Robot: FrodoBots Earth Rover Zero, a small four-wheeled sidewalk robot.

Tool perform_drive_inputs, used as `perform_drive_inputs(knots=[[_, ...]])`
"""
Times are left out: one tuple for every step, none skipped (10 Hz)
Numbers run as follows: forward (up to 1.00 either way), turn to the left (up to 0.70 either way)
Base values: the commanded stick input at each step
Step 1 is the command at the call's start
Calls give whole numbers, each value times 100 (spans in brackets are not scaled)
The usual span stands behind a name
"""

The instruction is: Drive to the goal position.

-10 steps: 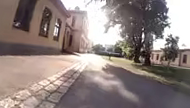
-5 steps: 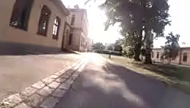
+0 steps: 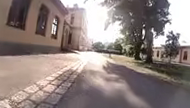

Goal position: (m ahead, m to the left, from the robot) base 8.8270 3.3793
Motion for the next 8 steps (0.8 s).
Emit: perform_drive_inputs(knots=[[44, 2], [44, 2], [44, 2], [44, 2], [44, 2], [44, 2], [44, 2], [44, 2]])
